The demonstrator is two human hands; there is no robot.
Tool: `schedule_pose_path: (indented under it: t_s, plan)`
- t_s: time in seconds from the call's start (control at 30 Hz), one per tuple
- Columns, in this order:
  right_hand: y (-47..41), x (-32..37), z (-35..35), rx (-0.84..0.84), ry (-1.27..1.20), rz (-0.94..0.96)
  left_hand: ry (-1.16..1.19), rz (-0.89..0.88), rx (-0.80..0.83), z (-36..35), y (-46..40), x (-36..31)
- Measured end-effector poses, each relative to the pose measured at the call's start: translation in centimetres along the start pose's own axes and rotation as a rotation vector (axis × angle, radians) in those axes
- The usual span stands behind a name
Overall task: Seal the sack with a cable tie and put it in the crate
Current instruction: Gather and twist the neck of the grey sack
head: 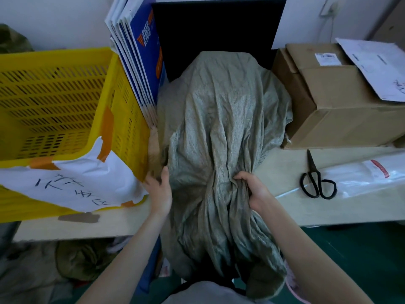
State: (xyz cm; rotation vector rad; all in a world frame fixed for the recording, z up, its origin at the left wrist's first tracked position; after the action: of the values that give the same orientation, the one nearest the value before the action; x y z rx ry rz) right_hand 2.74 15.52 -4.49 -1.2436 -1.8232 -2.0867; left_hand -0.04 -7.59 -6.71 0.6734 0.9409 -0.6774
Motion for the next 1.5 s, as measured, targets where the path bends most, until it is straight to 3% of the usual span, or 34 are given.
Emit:
schedule_pose_path:
  t_s: [0.1, 0.17, 0.47, 0.6, 0.73, 0.93, 1.1, 1.2, 1.4, 1.5]
  plan:
    - [0.1, -0.2, 0.1, 0.014, 0.022, 0.013, 0.153, 0.388, 0.294, -0.4, -0.6, 1.2]
    - [0.1, -0.2, 0.0, -0.011, 0.028, 0.03, 0.237, 0.453, 0.403, -0.8, 0.2, 0.3]
    - [0.9, -0.5, -0.7, -0.131, -0.059, 0.131, 0.087, 0.436, 0.724, -2.5, 3.1, -2.7]
    - [1.0, -1.7, -0.9, -0.205, -0.105, 0.28, -0.19, 0.249, 0.862, -3.5, 4.3, -3.4]
    - [2.6, -3.4, -0.9, -0.251, -0.058, 0.484, -0.186, 0.246, 0.898, -4.5, 5.0, -3.7]
    - [3.7, -5.5, 0.2, -0.148, 0.249, 0.771, -0.045, 0.272, 0.967, -5.8, 6.3, -5.1]
    - [4.2, -7.0, 0.8, -0.113, 0.577, 0.944, 0.068, 0.253, 0.899, -7.0, 6.1, -6.3]
    - [4.5, -8.2, 0.5, -0.085, 0.704, 1.073, -0.013, 0.166, 0.881, -7.6, 6.0, -7.3]
    - [4.3, -9.5, 0.4, -0.035, 0.797, 1.082, -0.357, -0.127, 0.914, -8.5, 5.0, -7.9]
    - [4.6, -9.6, 0.6, -0.07, 0.434, 0.888, -0.246, -0.05, 0.927, -8.6, 5.2, -8.4]
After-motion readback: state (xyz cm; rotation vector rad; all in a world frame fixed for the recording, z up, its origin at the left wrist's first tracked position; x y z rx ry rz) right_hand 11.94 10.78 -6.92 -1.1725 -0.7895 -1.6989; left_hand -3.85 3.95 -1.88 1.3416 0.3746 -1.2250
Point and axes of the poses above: each hand's wrist, its own y-axis away from the middle knuckle, its own z-axis out of the back of the hand, x = y × z, the point moved 1 cm from there along -y, towards the middle knuckle, and after that the axes turned 14 degrees about -x, right-handed, at the moved point
